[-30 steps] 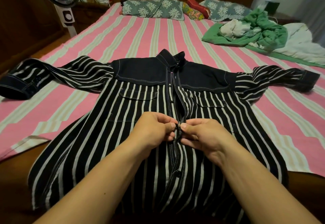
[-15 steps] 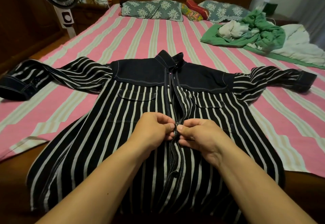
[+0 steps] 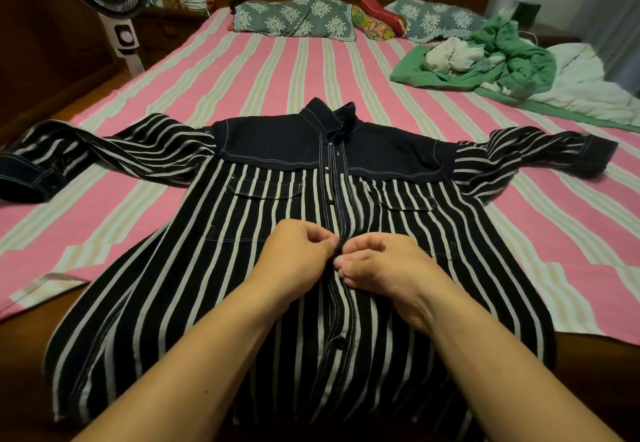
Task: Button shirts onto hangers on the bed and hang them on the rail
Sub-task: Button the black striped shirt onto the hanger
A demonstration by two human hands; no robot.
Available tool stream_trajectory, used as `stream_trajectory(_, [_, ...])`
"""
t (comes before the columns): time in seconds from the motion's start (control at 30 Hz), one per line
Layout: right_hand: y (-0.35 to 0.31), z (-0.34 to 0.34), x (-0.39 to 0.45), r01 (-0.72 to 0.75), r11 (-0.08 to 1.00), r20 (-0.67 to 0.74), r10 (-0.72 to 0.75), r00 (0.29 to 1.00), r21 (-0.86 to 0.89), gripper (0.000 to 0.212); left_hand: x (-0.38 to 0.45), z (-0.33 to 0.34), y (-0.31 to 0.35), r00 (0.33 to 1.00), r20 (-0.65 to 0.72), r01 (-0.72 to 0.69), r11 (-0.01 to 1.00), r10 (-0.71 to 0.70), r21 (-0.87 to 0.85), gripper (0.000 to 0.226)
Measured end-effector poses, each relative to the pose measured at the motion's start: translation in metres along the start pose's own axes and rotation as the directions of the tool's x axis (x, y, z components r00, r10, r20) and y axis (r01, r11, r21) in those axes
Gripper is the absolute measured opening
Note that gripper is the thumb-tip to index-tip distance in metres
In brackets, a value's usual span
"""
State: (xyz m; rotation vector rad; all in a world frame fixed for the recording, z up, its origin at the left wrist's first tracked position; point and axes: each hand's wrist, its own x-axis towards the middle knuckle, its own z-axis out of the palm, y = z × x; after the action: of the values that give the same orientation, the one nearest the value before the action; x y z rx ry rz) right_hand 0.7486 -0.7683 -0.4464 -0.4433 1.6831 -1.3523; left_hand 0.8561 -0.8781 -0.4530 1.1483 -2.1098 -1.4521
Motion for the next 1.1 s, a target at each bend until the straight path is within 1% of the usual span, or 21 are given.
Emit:
stream_trajectory(0.07, [-0.001, -0.001, -0.003, -0.007, 1.000, 0.056, 0.008, 0.998, -0.017, 0.031, -0.002, 0.000, 0.001, 1.000, 0.025, -0.001, 1.000, 0.001, 0.014, 0.035])
stream_trajectory(0.1, [-0.002, -0.003, -0.003, -0.008, 1.000, 0.079, 0.009, 0.997, -0.021, 0.033, -0.003, 0.000, 0.000, 0.999, 0.032, -0.010, 1.000, 0.009, 0.028, 0.034])
stream_trajectory(0.17, [-0.004, -0.006, -0.004, -0.012, 1.000, 0.091, 0.013, 0.996, -0.011, 0.033, -0.003, 0.002, -0.003, 1.000, 0.009, -0.026, 1.000, 0.026, 0.005, 0.022])
stream_trajectory(0.23, [-0.005, -0.006, -0.005, -0.014, 1.000, 0.084, 0.012, 0.996, 0.025, 0.029, -0.002, 0.003, -0.006, 0.999, -0.033, -0.001, 0.994, -0.002, -0.106, 0.011])
stream_trajectory(0.3, [-0.004, -0.002, -0.003, 0.010, 0.999, 0.034, -0.011, 0.999, 0.037, 0.021, 0.000, 0.004, -0.007, 0.997, -0.052, 0.050, 0.973, -0.064, -0.226, 0.003])
stream_trajectory(0.33, [-0.001, -0.001, -0.001, 0.062, 0.997, -0.039, -0.064, 0.997, -0.038, 0.018, 0.001, 0.004, -0.007, 0.994, -0.054, 0.075, 0.957, -0.094, -0.281, 0.003])
stream_trajectory(0.37, [0.002, -0.001, 0.002, 0.151, 0.962, -0.141, -0.186, 0.972, -0.226, 0.016, 0.002, 0.005, -0.008, 0.991, -0.056, 0.095, 0.940, -0.119, -0.327, 0.009])
stream_trajectory(0.4, [0.005, -0.004, 0.006, 0.233, 0.846, -0.213, -0.370, 0.905, -0.480, 0.015, 0.003, 0.005, -0.008, 0.989, -0.056, 0.108, 0.928, -0.137, -0.357, 0.014])
stream_trajectory(0.43, [0.006, -0.006, 0.007, 0.287, 0.679, -0.190, -0.536, 0.823, -0.675, 0.015, 0.004, 0.005, -0.009, 0.988, -0.053, 0.114, 0.922, -0.144, -0.371, 0.017])
stream_trajectory(0.47, [0.005, -0.008, 0.008, 0.338, 0.530, -0.106, -0.641, 0.760, -0.778, 0.016, 0.004, 0.004, -0.009, 0.989, -0.043, 0.116, 0.918, -0.142, -0.378, 0.019])
stream_trajectory(0.5, [0.005, -0.009, 0.008, 0.388, 0.432, -0.010, -0.679, 0.734, -0.814, 0.016, 0.004, 0.004, -0.010, 0.991, -0.023, 0.111, 0.916, -0.130, -0.386, 0.019])
stream_trajectory(0.57, [0.008, -0.007, 0.009, 0.439, 0.344, 0.120, -0.659, 0.743, -0.830, 0.019, 0.003, 0.002, -0.010, 0.996, 0.017, 0.091, 0.924, -0.092, -0.371, 0.017])
stream_trajectory(0.7, [0.011, -0.003, 0.010, 0.444, 0.247, 0.200, -0.638, 0.744, -0.861, 0.023, 0.002, 0.000, -0.013, 0.999, 0.029, 0.025, 0.957, -0.017, -0.289, 0.015])
stream_trajectory(0.8, [0.012, -0.004, 0.010, 0.432, 0.183, 0.229, -0.635, 0.737, -0.883, 0.023, 0.003, -0.005, -0.014, 0.997, 0.081, 0.005, 0.965, 0.016, -0.262, 0.013])
stream_trajectory(0.87, [0.018, 0.000, 0.010, 0.402, 0.198, 0.187, -0.651, 0.736, -0.894, 0.022, 0.003, -0.004, -0.012, 0.995, 0.088, -0.039, 0.988, 0.052, -0.150, 0.014])
stream_trajectory(0.9, [0.022, 0.003, 0.010, 0.384, 0.202, 0.166, -0.657, 0.735, -0.901, 0.022, 0.002, -0.002, -0.012, 0.995, 0.058, -0.083, 0.996, 0.084, -0.014, 0.013])
stream_trajectory(0.93, [0.024, 0.005, 0.011, 0.366, 0.197, 0.154, -0.657, 0.738, -0.910, 0.021, 0.001, 0.000, -0.012, 0.992, 0.021, -0.127, 0.977, 0.126, 0.169, 0.011])
stream_trajectory(0.97, [0.025, 0.007, 0.012, 0.356, 0.191, 0.154, -0.650, 0.745, -0.915, 0.022, -0.001, 0.002, -0.013, 0.985, -0.010, -0.158, 0.920, 0.173, 0.359, 0.009])
stream_trajectory(1.0, [0.025, 0.006, 0.014, 0.356, 0.193, 0.165, -0.626, 0.762, -0.914, 0.023, -0.004, 0.003, -0.013, 0.975, -0.023, -0.181, 0.845, 0.222, 0.502, 0.006])
stream_trajectory(1.03, [0.024, 0.005, 0.015, 0.364, 0.207, 0.183, -0.585, 0.790, -0.908, 0.024, -0.005, 0.004, -0.015, 0.967, -0.011, -0.199, 0.787, 0.253, 0.584, 0.005])
stream_trajectory(1.1, [0.021, -0.001, 0.018, 0.391, 0.268, 0.223, -0.493, 0.841, -0.881, 0.025, -0.005, 0.003, -0.016, 0.969, 0.055, -0.219, 0.739, 0.240, 0.637, 0.011])
